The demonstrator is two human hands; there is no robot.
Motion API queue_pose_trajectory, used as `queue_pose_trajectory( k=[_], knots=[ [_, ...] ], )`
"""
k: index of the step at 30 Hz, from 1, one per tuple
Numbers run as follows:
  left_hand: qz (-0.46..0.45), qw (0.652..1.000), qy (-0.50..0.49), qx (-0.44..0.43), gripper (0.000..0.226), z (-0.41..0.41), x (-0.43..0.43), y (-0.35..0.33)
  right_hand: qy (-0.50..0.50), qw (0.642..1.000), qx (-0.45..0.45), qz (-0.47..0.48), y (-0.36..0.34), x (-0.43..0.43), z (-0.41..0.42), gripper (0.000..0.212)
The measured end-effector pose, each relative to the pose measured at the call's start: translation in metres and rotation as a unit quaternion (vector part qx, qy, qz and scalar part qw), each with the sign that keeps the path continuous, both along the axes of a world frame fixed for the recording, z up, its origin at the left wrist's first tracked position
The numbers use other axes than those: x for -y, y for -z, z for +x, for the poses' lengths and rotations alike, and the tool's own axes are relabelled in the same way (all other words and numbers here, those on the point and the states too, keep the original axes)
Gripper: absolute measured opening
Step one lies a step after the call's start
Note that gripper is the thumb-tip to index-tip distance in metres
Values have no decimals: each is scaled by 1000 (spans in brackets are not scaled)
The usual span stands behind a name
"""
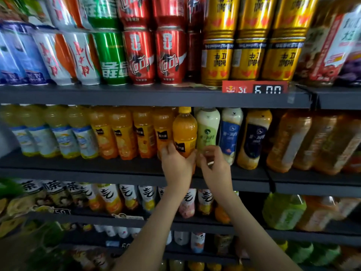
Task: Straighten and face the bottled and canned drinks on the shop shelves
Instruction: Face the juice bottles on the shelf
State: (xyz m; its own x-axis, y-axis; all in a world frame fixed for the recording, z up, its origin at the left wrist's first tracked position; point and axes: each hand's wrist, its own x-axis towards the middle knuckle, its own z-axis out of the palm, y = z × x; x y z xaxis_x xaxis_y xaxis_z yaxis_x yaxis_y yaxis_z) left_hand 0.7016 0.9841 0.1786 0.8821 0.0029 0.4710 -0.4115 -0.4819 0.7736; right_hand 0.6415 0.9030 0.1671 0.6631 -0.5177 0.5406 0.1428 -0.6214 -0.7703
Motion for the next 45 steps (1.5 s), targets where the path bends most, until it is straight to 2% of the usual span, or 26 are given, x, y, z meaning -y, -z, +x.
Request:
queue_pose_trajectory(
  k=[3, 6, 18, 26, 31, 34, 37, 43, 45],
  knots=[
    [5, 1000, -18, 15, 65, 5, 11, 2, 60, 998, -34, -7, 6, 10, 2, 31],
    [21, 999, -42, 26, 70, 8, 18, 3, 81, 994, -68, -26, 10, 16, 7, 36],
    [35, 998, -44, 10, 73, 21, 23, 0, 74, 994, -64, -42, 7, 18, 16, 34],
    [29, 999, -21, 10, 71, 22, 4, -1, 26, 997, -39, -54, 9, -1, 23, 29],
    [52, 999, 4, 7, 68, 21, -3, -3, 9, 999, -33, -7, 8, -12, 22, 28],
    [82, 994, 52, 38, 58, 15, -8, -2, 0, 999, -25, 45, 5, -15, 20, 36],
    [94, 989, 88, 78, 53, 5, -10, 1, 20, 998, -15, 55, 8, -15, 18, 44],
    [98, 969, 114, 197, 49, -2, -13, 20, 42, 994, -14, 97, 17, -12, 16, 38],
    [78, 970, 118, 199, 51, -1, -15, 24, 29, 995, 1, 96, 19, -12, 16, 35]
  ],
)
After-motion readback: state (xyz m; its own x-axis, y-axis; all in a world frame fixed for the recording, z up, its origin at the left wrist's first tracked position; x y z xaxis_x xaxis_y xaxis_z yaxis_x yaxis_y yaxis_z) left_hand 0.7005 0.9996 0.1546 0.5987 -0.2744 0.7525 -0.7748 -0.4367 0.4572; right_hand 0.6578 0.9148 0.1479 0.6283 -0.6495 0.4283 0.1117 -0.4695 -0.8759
